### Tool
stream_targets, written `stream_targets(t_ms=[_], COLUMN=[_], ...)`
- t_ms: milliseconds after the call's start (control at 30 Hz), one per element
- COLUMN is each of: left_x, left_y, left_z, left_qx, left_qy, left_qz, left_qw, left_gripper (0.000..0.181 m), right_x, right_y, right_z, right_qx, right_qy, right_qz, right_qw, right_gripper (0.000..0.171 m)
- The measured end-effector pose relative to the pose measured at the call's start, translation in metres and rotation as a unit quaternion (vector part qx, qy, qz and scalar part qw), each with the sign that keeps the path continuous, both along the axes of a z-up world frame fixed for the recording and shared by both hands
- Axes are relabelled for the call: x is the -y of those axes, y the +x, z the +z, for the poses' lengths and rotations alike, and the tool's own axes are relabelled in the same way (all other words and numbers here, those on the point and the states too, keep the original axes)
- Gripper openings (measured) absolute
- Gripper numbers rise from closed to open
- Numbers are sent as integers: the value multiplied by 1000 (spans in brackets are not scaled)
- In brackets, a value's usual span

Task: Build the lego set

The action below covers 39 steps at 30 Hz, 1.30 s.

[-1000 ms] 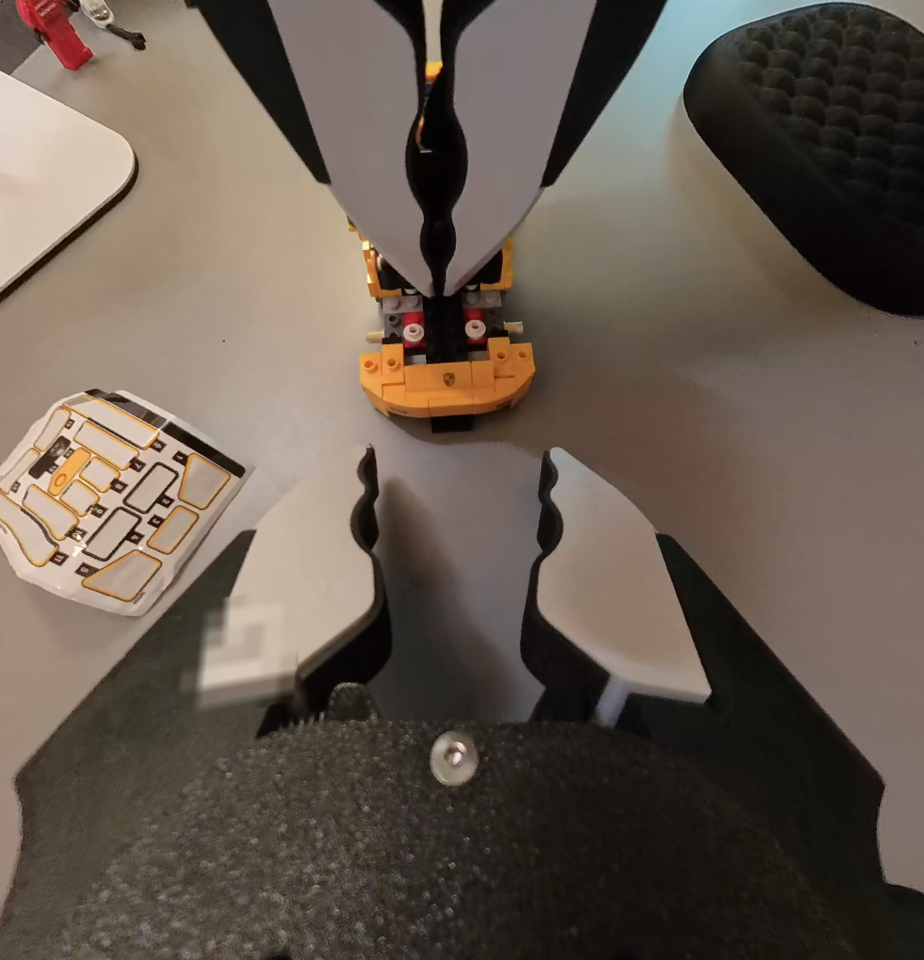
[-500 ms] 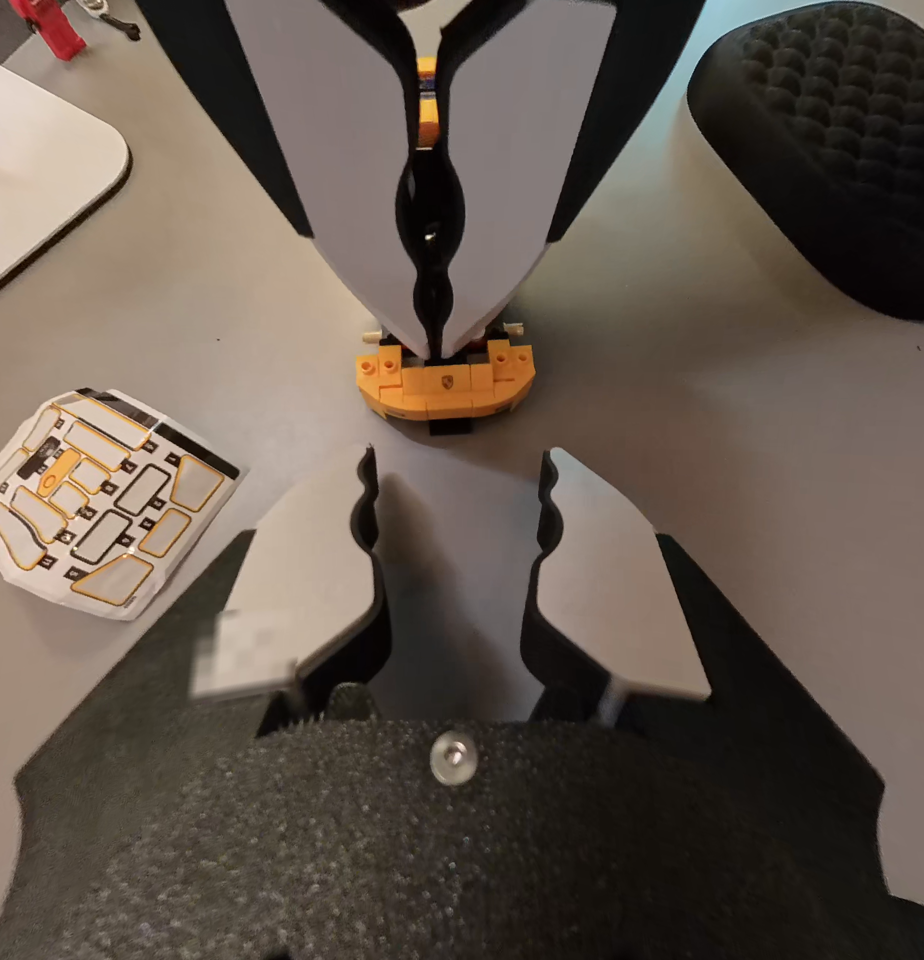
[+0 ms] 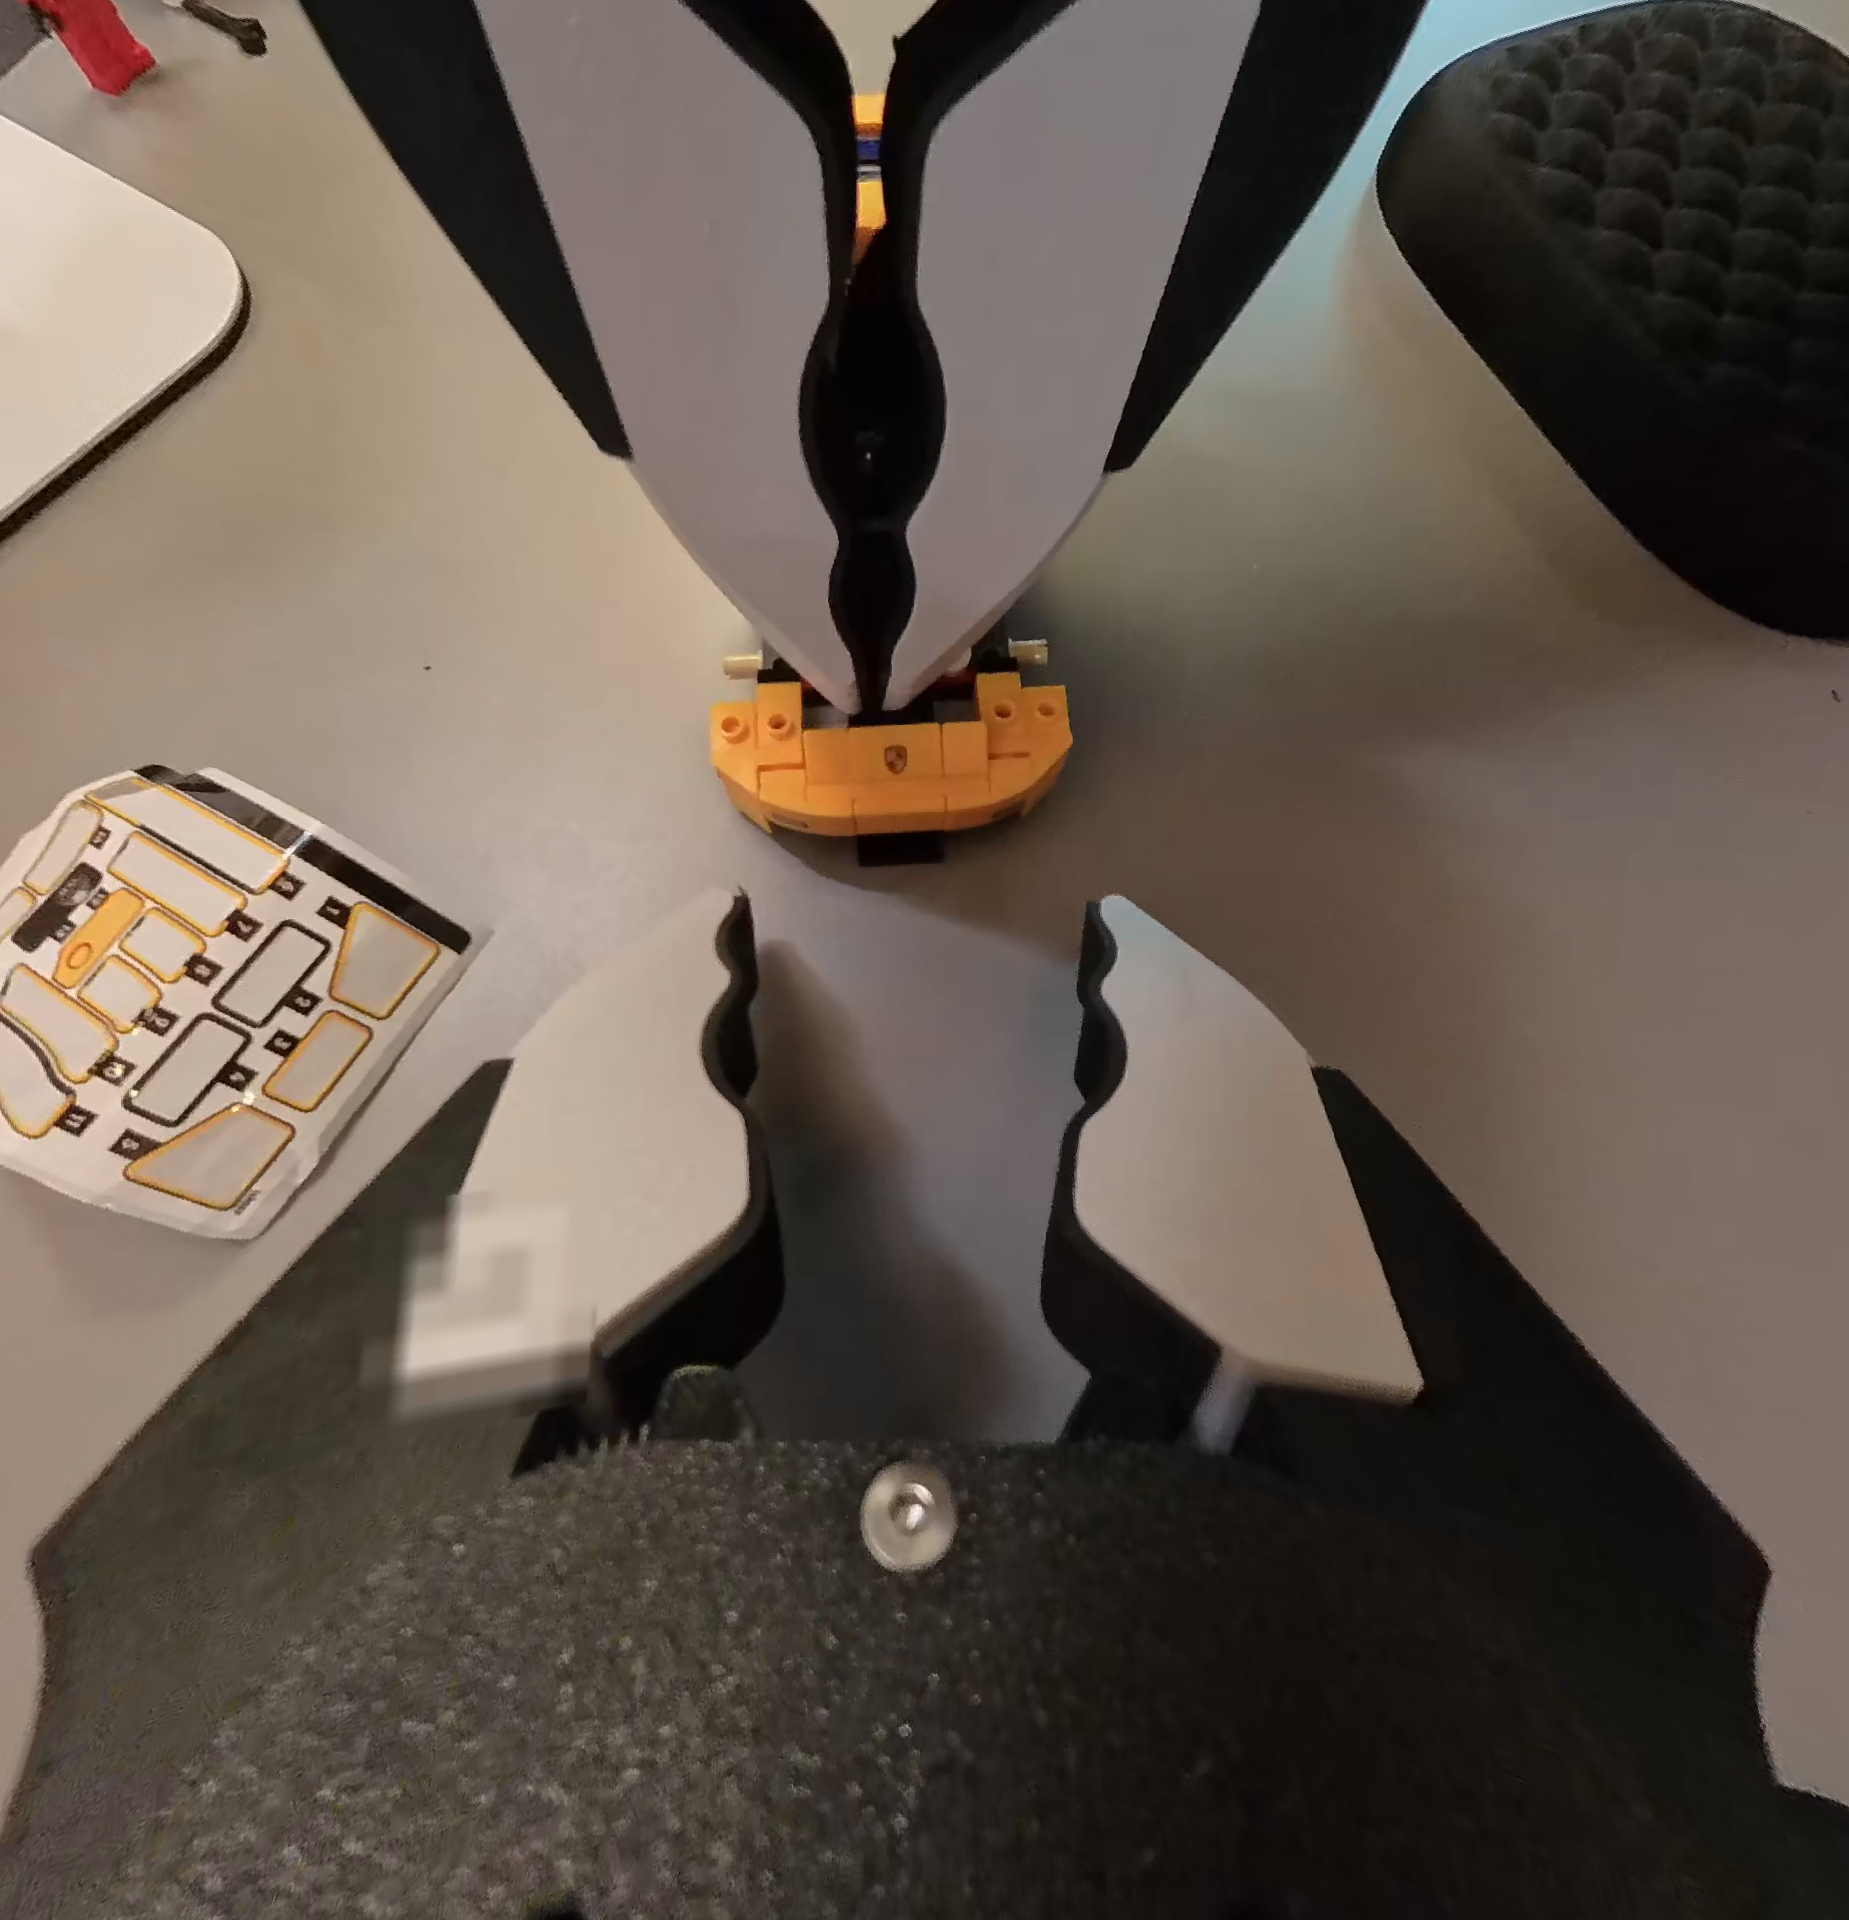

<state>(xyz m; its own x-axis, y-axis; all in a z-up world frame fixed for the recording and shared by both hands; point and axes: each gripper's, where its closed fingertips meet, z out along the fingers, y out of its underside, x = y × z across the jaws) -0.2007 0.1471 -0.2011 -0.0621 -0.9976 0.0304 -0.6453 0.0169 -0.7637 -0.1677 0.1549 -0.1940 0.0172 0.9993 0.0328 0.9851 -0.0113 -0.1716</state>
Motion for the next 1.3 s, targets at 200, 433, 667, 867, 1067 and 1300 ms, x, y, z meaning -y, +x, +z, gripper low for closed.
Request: stream_targets(t_ms=[200,433,667,867,1067,1300], left_x=[0,0,-1,-3,-2,13], left_y=[0,3,22,32,30,10], left_z=[0,3,4,-7,-5,36], left_qx=[0,13,12,-25,-29,-13], left_qy=[2,7,30,39,17,-214], left_qz=[-1,2,22,26,12,-64], left_qw=[1000,1000,999,999,999,975], left_gripper=[60,63,82,83,71,70], right_x=[0,-10,4,2,-1,27], right_y=[0,11,105,102,93,69], right_z=[0,49,29,-11,-14,31], right_qx=[-3,-114,-211,-249,-267,-300], right_qy=[3,87,98,51,-9,-172], right_qz=[-3,-76,-213,-171,-141,-272], right_qw=[1000,987,949,952,953,898], right_gripper=[0,0,98,98,87,86])
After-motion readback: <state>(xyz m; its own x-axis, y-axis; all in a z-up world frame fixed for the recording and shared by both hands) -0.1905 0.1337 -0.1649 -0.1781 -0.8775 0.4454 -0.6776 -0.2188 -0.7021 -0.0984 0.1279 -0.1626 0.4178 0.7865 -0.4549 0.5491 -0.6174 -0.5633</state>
